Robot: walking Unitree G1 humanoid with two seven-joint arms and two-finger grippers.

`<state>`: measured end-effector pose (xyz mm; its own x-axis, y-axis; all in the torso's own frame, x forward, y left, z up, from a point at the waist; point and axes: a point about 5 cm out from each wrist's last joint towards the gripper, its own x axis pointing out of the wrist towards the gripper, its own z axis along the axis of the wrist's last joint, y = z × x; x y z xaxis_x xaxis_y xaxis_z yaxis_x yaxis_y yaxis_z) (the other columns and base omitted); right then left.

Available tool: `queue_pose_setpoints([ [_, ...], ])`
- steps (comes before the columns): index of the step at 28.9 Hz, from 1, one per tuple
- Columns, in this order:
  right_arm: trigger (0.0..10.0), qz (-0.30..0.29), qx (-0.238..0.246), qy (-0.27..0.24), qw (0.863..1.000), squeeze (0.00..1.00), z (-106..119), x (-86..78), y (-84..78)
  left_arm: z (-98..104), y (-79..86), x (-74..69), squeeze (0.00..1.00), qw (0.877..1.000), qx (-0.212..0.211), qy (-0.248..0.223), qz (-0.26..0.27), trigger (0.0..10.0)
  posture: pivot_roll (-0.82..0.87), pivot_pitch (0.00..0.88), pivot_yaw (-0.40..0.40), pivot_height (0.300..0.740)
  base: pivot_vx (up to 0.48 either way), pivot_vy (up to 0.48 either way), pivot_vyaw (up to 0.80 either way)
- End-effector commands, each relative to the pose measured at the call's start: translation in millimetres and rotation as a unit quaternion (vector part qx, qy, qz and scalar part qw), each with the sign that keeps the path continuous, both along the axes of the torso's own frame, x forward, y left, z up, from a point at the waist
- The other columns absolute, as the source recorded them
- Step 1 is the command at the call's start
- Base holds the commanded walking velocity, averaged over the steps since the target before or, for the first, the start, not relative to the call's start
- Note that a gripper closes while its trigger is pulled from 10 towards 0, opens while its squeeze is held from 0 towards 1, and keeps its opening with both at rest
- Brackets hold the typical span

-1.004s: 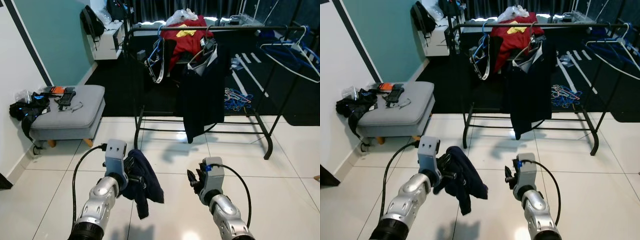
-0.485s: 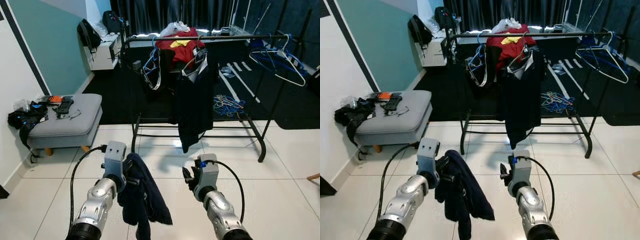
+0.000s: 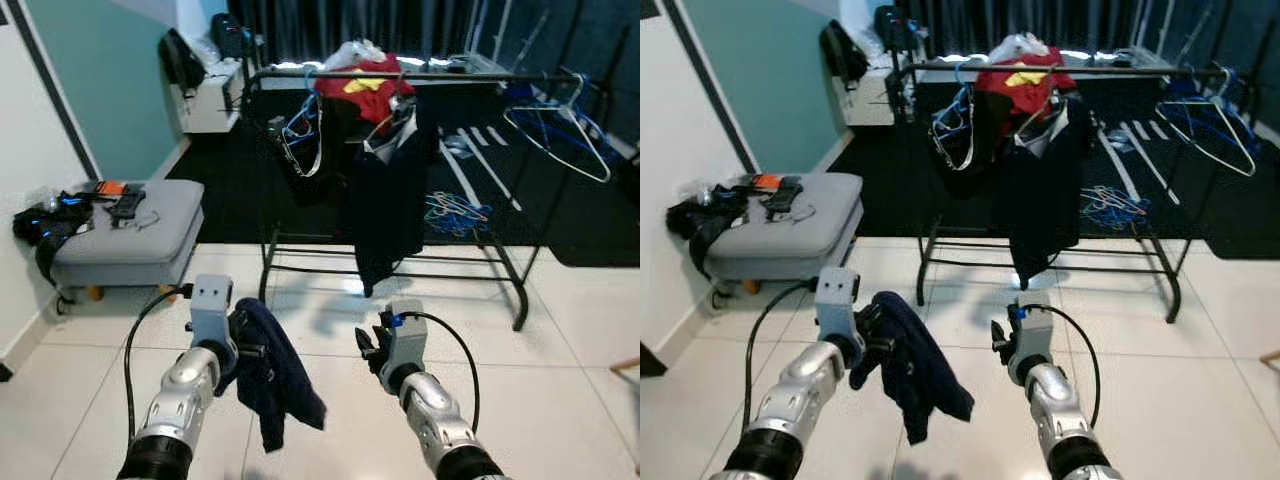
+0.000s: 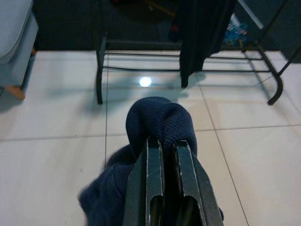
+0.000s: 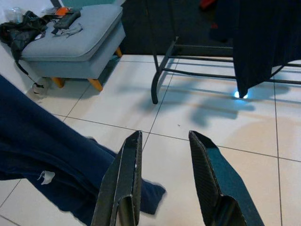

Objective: Hang hanger

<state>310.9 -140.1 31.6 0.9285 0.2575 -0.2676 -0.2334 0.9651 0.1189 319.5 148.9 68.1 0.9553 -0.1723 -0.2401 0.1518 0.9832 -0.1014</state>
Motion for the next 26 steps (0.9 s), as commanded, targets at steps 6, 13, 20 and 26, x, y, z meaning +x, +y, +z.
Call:
queue_pose_setpoints([
  [6,10.0,0.004,-0.008,0.02,1.0,0.0,-11.4,-9.5,-2.7,-8.6,-9.1,-7.7,0.0,0.999,0.017,0.016,-0.023,10.0,0.08,0.0,0.037,0.74,0.0,0.0,0.0],
  [13,10.0,-0.007,-0.017,0.021,1.0,0.0,-13.0,-10.4,-8.9,-2.0,-17.8,-5.1,0.0,0.998,-0.012,0.003,-0.058,10.0,0.06,0.0,0.051,0.74,0.0,0.203,0.0],
  [20,10.0,-0.047,0.014,0.006,0.999,0.0,-7.6,-9.7,-20.7,4.2,-36.6,-7.0,0.0,0.992,0.013,-0.006,-0.124,10.0,0.06,0.0,0.053,0.74,0.0,0.137,0.0],
  [26,10.0,-0.016,0.005,-0.013,1.0,0.0,-4.2,-10.6,-16.3,7.5,-36.8,1.0,0.0,0.994,0.026,-0.023,-0.102,10.0,0.05,0.0,0.042,0.74,0.0,0.0,0.0],
])
